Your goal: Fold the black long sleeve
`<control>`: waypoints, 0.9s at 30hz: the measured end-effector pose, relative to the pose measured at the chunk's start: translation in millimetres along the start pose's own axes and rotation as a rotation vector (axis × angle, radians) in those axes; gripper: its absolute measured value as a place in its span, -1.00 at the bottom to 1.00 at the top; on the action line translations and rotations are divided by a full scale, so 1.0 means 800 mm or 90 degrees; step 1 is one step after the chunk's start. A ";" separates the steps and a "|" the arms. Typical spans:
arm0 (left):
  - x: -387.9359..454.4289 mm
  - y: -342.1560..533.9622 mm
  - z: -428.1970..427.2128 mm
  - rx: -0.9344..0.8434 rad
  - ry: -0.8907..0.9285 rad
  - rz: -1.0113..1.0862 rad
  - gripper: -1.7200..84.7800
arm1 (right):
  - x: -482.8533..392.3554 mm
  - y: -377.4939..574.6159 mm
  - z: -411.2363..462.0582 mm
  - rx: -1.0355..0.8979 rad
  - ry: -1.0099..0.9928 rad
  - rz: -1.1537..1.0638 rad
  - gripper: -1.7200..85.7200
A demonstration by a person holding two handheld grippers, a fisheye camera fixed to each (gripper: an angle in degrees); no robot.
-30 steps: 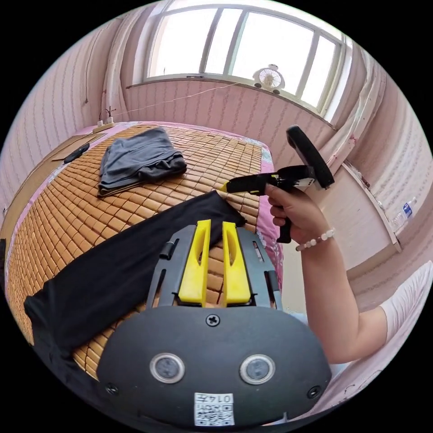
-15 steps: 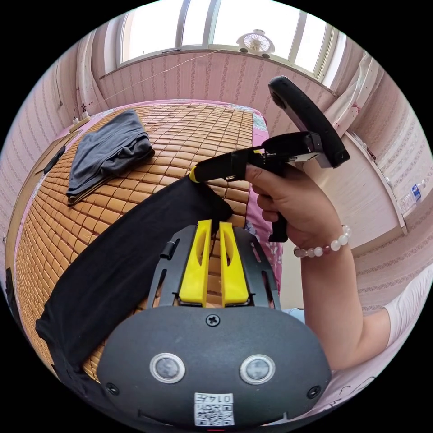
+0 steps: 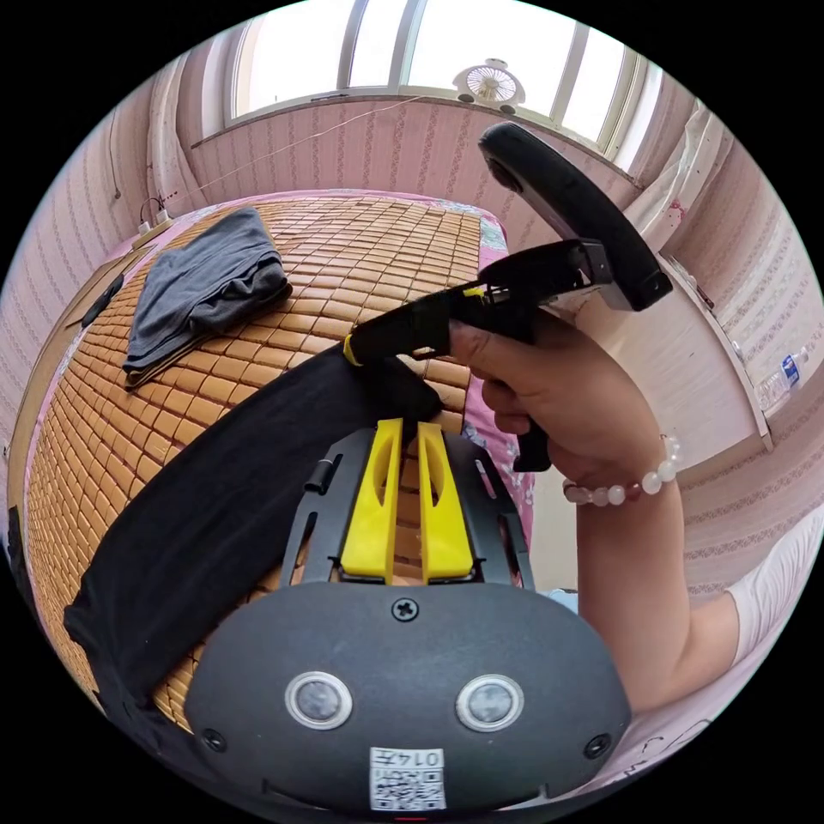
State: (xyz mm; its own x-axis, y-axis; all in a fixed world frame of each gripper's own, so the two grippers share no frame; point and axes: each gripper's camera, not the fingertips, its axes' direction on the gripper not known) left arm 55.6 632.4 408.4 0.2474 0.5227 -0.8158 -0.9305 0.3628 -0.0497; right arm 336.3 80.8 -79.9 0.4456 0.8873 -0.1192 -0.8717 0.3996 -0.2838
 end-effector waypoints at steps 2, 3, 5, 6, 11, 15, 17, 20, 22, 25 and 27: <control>0.002 -0.004 -0.011 -0.003 0.004 0.012 -0.87 | 0.009 0.004 0.006 0.011 -0.011 0.016 -0.97; 0.002 -0.006 -0.014 -0.004 0.006 0.014 -0.87 | 0.013 0.007 0.010 0.014 -0.013 0.022 -0.97; 0.000 -0.012 -0.026 -0.007 0.026 0.019 -0.87 | 0.014 0.011 0.017 0.021 0.001 0.028 -0.97; -0.001 -0.013 -0.029 -0.008 0.033 0.019 -0.86 | 0.014 0.014 0.022 0.025 0.018 0.031 -0.97; -0.019 -0.011 -0.078 0.019 0.086 0.001 -0.83 | 0.013 0.025 0.044 0.041 0.017 0.019 -0.97; -0.032 0.032 -0.156 0.091 0.094 -0.016 -0.84 | 0.013 0.043 0.051 0.104 -0.041 0.001 -0.97; -0.043 0.088 -0.211 0.133 0.097 -0.055 -0.84 | 0.013 0.051 0.057 0.129 -0.064 -0.007 -0.97; -0.058 0.172 -0.275 0.147 0.063 -0.133 -0.84 | 0.005 0.063 0.075 0.142 -0.089 -0.030 -0.97; -0.064 0.223 -0.315 0.142 0.015 -0.186 -0.84 | -0.012 0.070 0.096 0.135 -0.093 -0.060 -0.97; -0.070 0.303 -0.393 0.142 -0.098 -0.290 -0.84 | -0.045 0.080 0.124 0.124 -0.122 -0.123 -0.97; -0.072 0.352 -0.446 0.142 -0.179 -0.359 -0.84 | -0.071 0.087 0.142 0.118 -0.140 -0.174 -0.97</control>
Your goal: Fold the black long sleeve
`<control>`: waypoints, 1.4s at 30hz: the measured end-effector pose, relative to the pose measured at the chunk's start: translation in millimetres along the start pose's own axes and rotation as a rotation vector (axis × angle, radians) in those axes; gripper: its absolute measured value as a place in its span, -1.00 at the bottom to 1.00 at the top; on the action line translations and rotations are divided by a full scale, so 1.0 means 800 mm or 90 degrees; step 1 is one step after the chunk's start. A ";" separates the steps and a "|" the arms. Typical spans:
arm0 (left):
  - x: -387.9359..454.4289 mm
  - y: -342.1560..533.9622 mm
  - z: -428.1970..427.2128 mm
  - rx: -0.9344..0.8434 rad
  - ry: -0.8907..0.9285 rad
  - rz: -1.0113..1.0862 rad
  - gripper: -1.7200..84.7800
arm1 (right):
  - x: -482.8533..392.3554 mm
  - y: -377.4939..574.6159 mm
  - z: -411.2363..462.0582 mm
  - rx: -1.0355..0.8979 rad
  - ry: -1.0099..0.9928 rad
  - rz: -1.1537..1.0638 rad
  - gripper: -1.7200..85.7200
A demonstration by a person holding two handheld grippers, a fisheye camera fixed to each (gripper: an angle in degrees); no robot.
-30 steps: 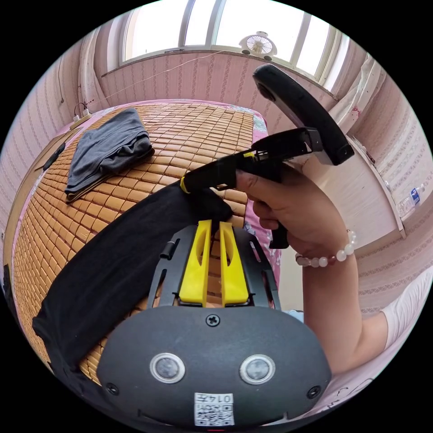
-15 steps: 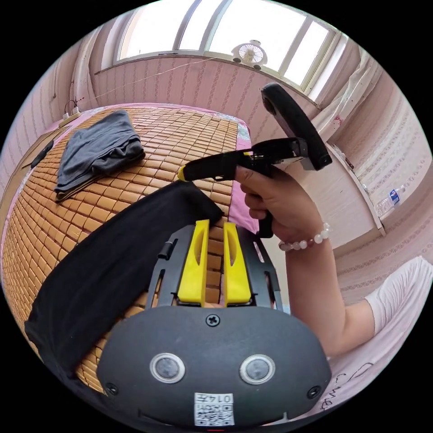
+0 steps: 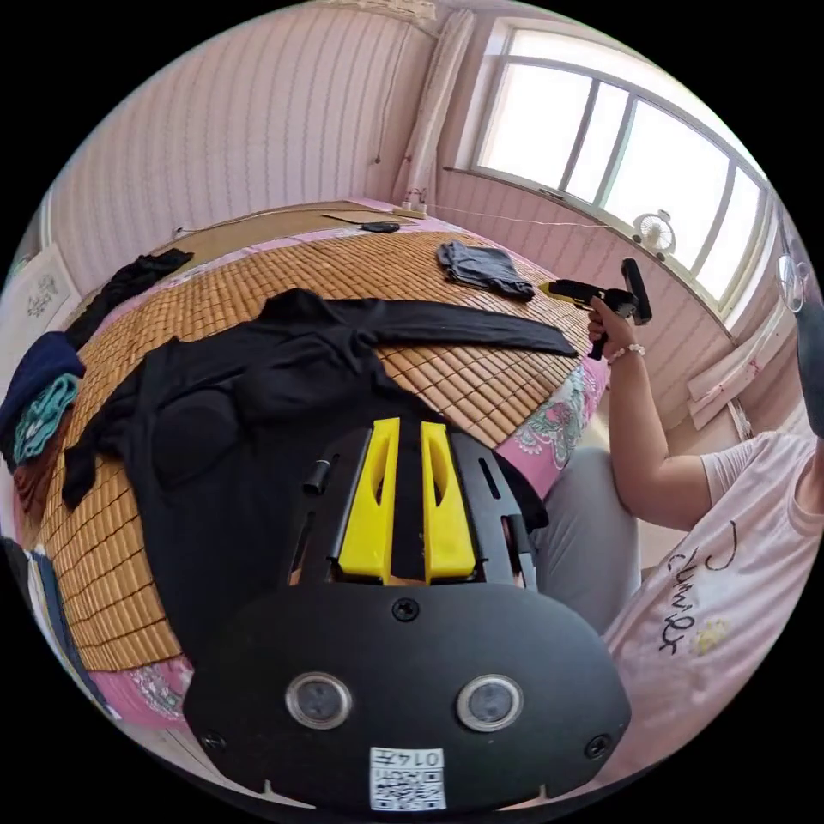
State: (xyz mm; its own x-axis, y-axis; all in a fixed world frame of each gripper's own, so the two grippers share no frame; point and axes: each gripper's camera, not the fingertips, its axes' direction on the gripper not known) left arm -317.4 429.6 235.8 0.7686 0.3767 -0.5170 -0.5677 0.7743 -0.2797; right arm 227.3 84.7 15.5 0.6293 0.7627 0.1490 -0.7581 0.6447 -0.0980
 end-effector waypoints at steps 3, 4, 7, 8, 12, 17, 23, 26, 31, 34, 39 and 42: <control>-0.061 0.046 -0.097 0.035 -0.110 -0.099 -0.84 | -0.051 0.009 0.048 -0.042 -0.016 -0.099 -0.96; -0.083 0.067 -0.131 0.042 -0.150 -0.132 -0.85 | -0.077 0.014 0.072 -0.069 -0.019 -0.148 -0.96; -0.131 0.117 -0.199 0.030 -0.259 -0.206 -0.85 | -0.159 0.036 0.136 -0.143 -0.047 -0.274 -0.96; -0.151 0.134 -0.219 0.025 -0.278 -0.231 -0.84 | -0.178 0.042 0.148 -0.152 -0.064 -0.301 -0.95; -0.209 0.164 -0.262 0.048 -0.256 -0.257 -0.81 | -0.312 0.117 0.255 -0.237 -0.211 -0.448 -0.92; -0.275 0.147 -0.295 0.155 -0.235 -0.238 -0.79 | -0.485 0.220 0.419 -0.381 -0.305 -0.528 -0.80; -0.317 0.132 -0.320 0.263 -0.253 -0.268 -0.77 | -0.669 0.268 0.581 -0.414 -0.243 -0.619 -0.72; -0.324 0.140 -0.344 0.275 -0.233 -0.275 -0.75 | -0.718 0.279 0.659 -0.391 -0.175 -0.623 -0.71; -0.318 0.162 -0.381 0.296 -0.311 -0.288 -0.75 | -0.740 0.300 0.771 -0.481 -0.160 -0.596 -0.92; -0.332 0.157 -0.395 0.276 -0.249 -0.293 -0.75 | -0.752 0.311 0.755 -0.439 -0.207 -0.617 -0.94; -0.324 0.144 -0.418 0.258 -0.263 -0.289 -0.73 | -0.799 0.343 0.718 -0.411 -0.262 -0.723 -0.96; -0.325 0.148 -0.440 0.277 -0.258 -0.304 -0.73 | -0.820 0.365 0.710 -0.403 -0.260 -0.786 -0.97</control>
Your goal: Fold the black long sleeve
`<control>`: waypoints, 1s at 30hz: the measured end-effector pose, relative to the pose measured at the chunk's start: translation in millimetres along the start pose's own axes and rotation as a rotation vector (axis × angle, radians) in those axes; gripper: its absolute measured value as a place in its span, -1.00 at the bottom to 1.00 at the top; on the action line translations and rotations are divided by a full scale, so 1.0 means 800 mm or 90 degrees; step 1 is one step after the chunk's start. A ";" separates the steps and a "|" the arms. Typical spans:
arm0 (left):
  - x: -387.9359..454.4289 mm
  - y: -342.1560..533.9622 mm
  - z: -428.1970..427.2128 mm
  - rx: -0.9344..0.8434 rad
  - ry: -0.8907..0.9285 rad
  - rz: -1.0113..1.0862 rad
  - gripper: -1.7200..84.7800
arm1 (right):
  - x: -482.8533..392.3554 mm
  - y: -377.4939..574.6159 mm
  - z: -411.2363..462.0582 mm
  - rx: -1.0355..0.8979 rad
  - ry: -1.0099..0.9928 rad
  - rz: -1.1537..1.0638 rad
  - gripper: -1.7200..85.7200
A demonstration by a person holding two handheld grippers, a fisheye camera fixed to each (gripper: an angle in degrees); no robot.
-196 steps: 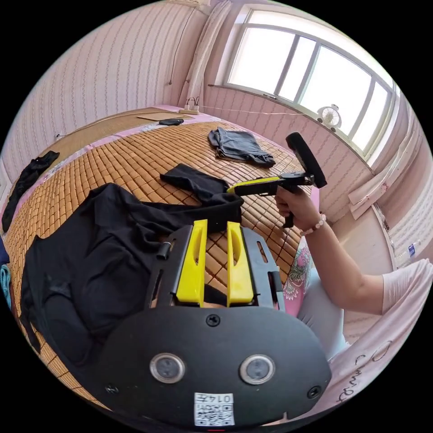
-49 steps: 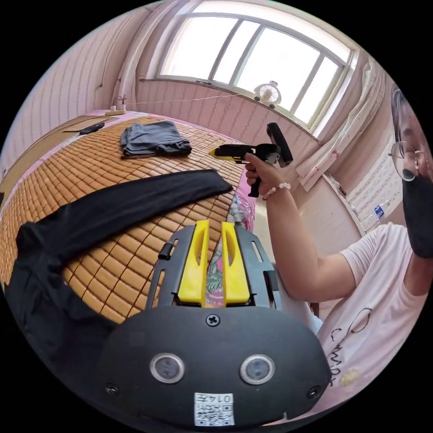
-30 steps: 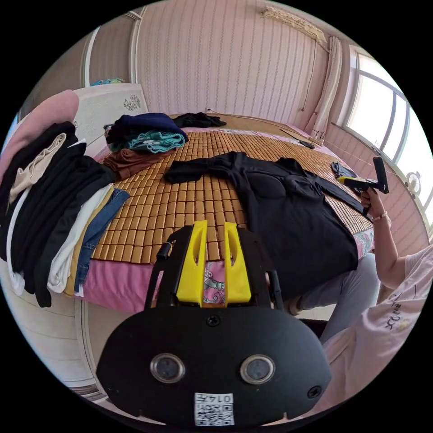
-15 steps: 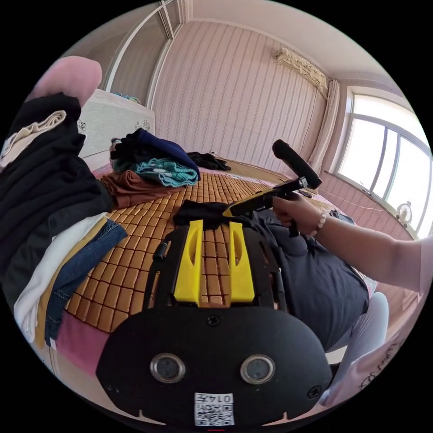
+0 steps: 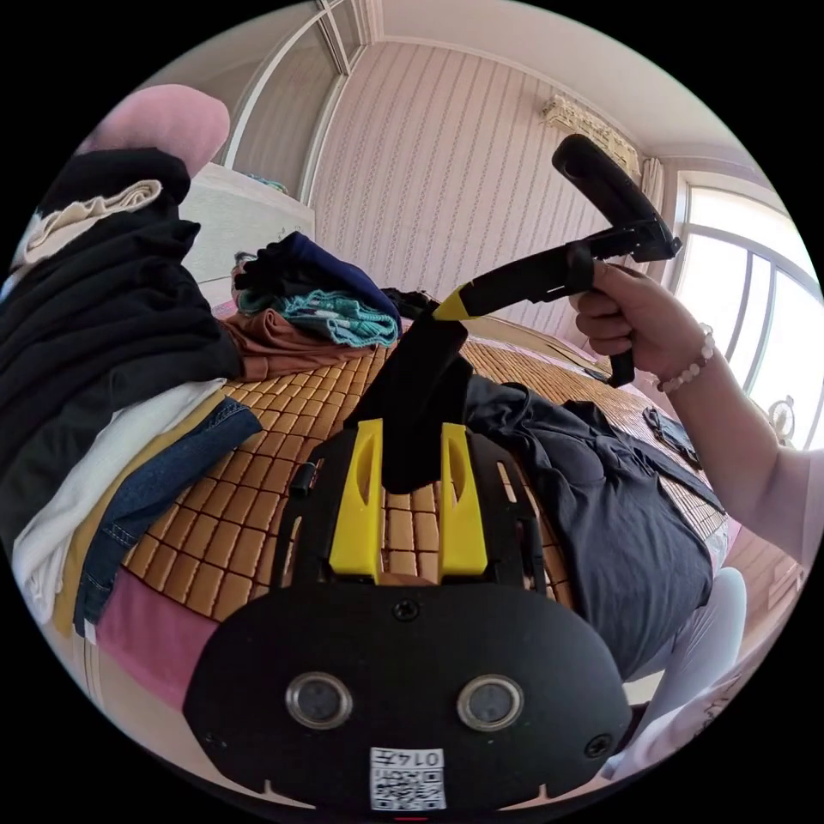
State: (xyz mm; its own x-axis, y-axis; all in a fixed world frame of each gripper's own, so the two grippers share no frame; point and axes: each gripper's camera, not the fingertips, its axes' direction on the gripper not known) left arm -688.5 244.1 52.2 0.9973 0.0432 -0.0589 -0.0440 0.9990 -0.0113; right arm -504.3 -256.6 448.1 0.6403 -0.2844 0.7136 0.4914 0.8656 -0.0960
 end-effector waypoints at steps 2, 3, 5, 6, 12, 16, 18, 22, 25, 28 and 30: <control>-0.008 -0.007 -0.013 0.006 0.015 -0.007 -0.78 | -0.006 -0.005 0.006 0.001 -0.003 -0.017 -0.98; -0.009 -0.009 -0.016 0.007 0.017 -0.009 -0.79 | -0.008 -0.007 0.012 0.001 -0.009 -0.028 -0.98; -0.015 -0.016 -0.028 0.010 0.021 -0.015 -0.90 | -0.007 -0.011 0.028 -0.017 -0.014 -0.042 -0.98; -0.016 -0.017 -0.032 0.013 0.019 -0.020 -0.92 | -0.007 -0.012 0.038 -0.017 -0.021 -0.051 -0.98; -0.042 -0.028 -0.088 0.060 0.003 -0.057 -0.98 | -0.018 -0.022 0.080 0.039 -0.154 -0.125 -0.91; -0.070 -0.031 -0.122 0.063 -0.040 -0.111 -0.98 | 0.045 -0.026 0.125 0.012 -0.091 -0.040 -0.74; -0.079 -0.032 -0.135 0.071 -0.040 -0.131 -0.98 | 0.096 -0.017 0.153 -0.038 -0.002 0.033 -0.71; -0.085 -0.040 -0.157 0.085 -0.039 -0.141 -0.98 | 0.205 0.029 0.236 -0.198 0.210 0.201 -0.73; -0.088 -0.045 -0.168 0.079 -0.061 -0.143 -0.98 | 0.240 0.055 0.285 -0.231 0.181 0.246 -0.92; -0.095 -0.048 -0.179 0.081 -0.076 -0.160 -0.98 | 0.252 0.059 0.290 -0.173 0.244 0.267 -0.97; -0.099 -0.047 -0.192 0.104 -0.091 -0.175 -0.98 | 0.259 0.056 0.283 -0.123 0.250 0.281 -0.97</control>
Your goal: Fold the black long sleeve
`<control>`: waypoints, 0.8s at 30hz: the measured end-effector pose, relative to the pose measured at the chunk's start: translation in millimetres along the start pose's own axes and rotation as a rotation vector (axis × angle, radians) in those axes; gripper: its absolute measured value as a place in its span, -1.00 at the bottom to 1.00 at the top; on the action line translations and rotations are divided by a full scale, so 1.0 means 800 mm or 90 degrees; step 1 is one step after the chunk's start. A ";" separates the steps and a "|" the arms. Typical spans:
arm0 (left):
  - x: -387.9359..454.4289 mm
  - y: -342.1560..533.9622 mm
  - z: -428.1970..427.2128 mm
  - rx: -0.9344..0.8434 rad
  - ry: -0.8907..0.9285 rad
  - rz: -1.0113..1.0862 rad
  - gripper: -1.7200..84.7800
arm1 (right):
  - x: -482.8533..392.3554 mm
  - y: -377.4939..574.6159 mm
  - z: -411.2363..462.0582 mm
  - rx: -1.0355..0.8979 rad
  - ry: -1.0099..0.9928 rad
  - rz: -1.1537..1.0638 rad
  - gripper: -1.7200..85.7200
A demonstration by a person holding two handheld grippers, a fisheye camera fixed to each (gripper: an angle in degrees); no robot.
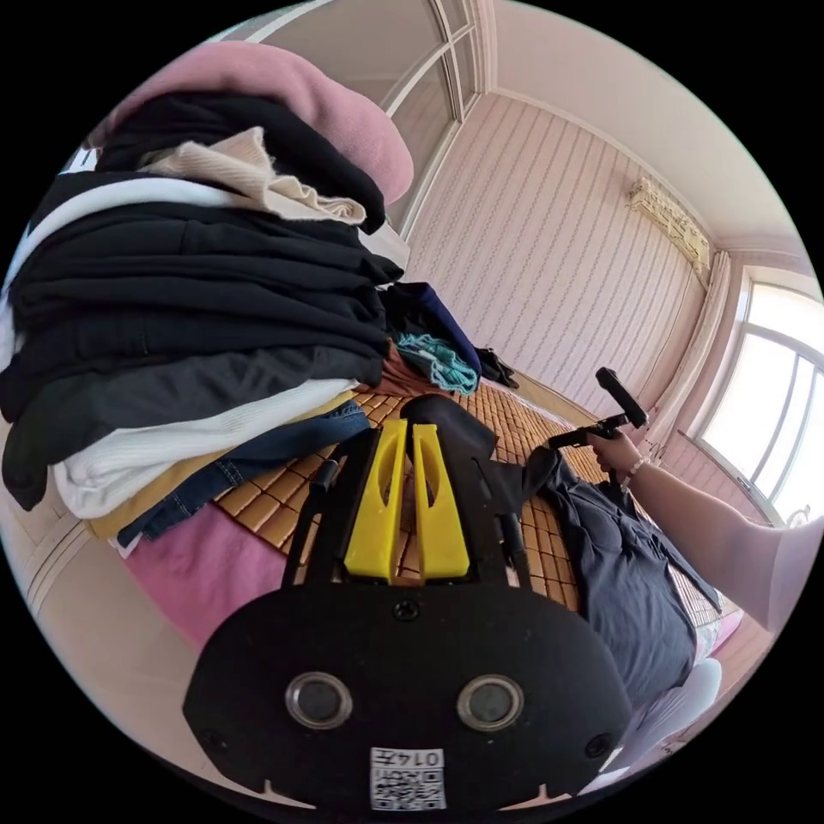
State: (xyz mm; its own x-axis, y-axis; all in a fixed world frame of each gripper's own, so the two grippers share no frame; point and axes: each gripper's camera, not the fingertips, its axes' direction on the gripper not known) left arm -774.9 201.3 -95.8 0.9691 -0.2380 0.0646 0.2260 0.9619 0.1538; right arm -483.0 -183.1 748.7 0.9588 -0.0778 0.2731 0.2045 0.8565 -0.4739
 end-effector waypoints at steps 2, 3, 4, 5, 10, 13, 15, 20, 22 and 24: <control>-0.008 -0.003 -0.020 0.037 -0.023 -0.023 -0.98 | 0.007 -0.005 -0.004 0.040 0.002 0.019 -0.97; -0.010 -0.004 -0.023 0.039 -0.027 -0.028 -0.98 | 0.010 -0.009 -0.004 0.057 0.014 0.025 -0.97; -0.014 -0.006 -0.030 0.040 -0.036 -0.032 -0.98 | 0.013 -0.013 0.000 0.066 0.034 0.032 -0.97; -0.017 -0.008 -0.037 0.042 -0.041 -0.033 -0.98 | 0.013 -0.014 0.003 0.068 0.044 0.033 -0.97; -0.022 -0.012 -0.049 0.052 -0.048 -0.052 -0.98 | 0.007 -0.029 0.042 0.042 0.066 0.018 -0.97; -0.023 -0.010 -0.071 0.104 -0.104 -0.078 -0.98 | 0.006 -0.037 0.060 0.025 0.096 0.016 -0.97; -0.026 -0.006 -0.090 0.156 -0.123 -0.101 -0.98 | 0.010 -0.041 0.073 0.011 0.104 0.021 -0.97; -0.032 -0.004 -0.091 0.145 -0.116 -0.105 -0.97 | 0.024 -0.044 0.099 -0.018 0.109 0.043 -0.97; -0.025 -0.009 -0.080 0.104 -0.121 -0.079 -0.93 | 0.012 -0.038 0.077 0.041 0.125 0.028 -0.95; -0.017 -0.012 -0.069 0.064 -0.139 -0.050 -0.87 | -0.022 -0.032 0.053 0.099 0.142 -0.033 -0.90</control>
State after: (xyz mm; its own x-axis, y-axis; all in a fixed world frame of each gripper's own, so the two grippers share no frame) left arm -784.5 202.8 -152.7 0.9022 -0.3450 0.2588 0.2779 0.9239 0.2630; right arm -513.9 -181.8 791.8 0.9711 -0.2194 0.0938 0.2381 0.9153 -0.3249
